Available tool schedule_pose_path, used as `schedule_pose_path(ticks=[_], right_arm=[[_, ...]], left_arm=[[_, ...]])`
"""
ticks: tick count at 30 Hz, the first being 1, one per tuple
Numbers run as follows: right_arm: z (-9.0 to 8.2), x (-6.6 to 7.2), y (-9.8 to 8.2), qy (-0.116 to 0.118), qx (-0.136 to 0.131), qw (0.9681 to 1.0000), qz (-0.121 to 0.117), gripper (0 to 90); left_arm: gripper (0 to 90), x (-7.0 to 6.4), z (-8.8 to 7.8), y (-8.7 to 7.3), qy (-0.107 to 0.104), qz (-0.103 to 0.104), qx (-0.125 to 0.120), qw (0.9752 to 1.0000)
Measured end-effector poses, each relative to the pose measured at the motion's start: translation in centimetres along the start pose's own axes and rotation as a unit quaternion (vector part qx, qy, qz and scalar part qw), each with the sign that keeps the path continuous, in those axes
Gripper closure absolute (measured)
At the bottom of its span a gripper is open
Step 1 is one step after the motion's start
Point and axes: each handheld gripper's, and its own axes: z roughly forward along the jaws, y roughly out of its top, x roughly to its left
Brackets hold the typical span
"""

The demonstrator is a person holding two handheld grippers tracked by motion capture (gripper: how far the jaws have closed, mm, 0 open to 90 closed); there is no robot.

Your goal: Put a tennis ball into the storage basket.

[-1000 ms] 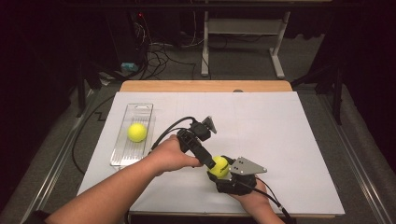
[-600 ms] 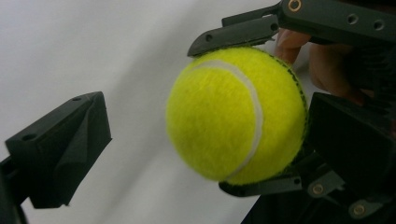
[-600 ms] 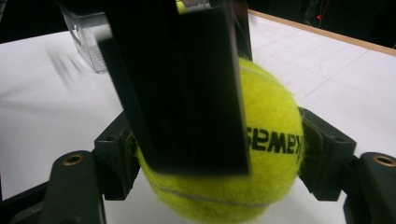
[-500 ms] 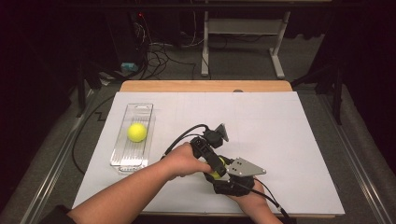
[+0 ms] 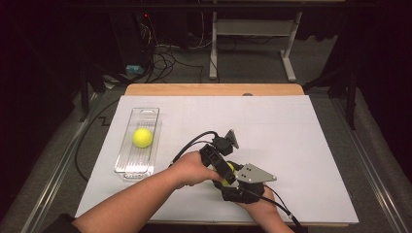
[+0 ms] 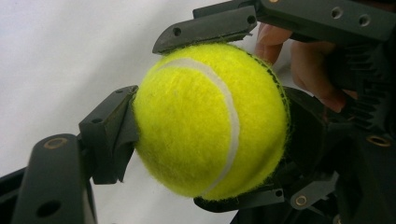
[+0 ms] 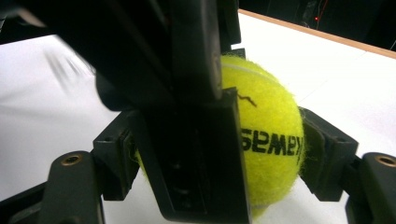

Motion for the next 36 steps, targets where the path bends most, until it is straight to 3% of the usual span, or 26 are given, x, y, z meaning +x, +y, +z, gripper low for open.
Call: schedule_pose_path(ticks=[2, 6, 9, 16, 24, 36], right_arm=[[0.0, 0.0, 0.0, -0.001, -0.006, 1.0000, -0.002, 24.0], [0.2, -0.1, 0.0, -0.001, 0.003, 1.0000, 0.007, 6.3], [0.3, -0.4, -0.2, -0.006, 0.008, 0.9999, 0.005, 0.0], [-0.2, -1.0, -0.6, -0.021, 0.009, 0.9997, 0.006, 0.0], [-1.4, -3.2, -1.5, -0.048, 0.014, 0.9986, 0.016, 0.0], [-4.6, -7.5, -3.5, -0.112, 0.022, 0.9923, 0.047, 0.0]], left_arm=[[26.4, -0.1, -0.2, 0.0, 0.003, 0.001, -0.001, 1.0000], [26.4, 0.2, -0.5, -0.1, 0.012, -0.005, -0.005, 0.9999], [26.4, 0.6, -0.9, -0.3, 0.021, -0.011, -0.006, 0.9997], [26.3, 1.7, -1.6, -0.8, 0.040, -0.025, -0.008, 0.9988], [26.4, 3.4, -2.8, -1.7, 0.065, -0.049, -0.011, 0.9966], [26.3, 6.9, -6.5, -4.3, 0.102, -0.096, -0.021, 0.9898]])
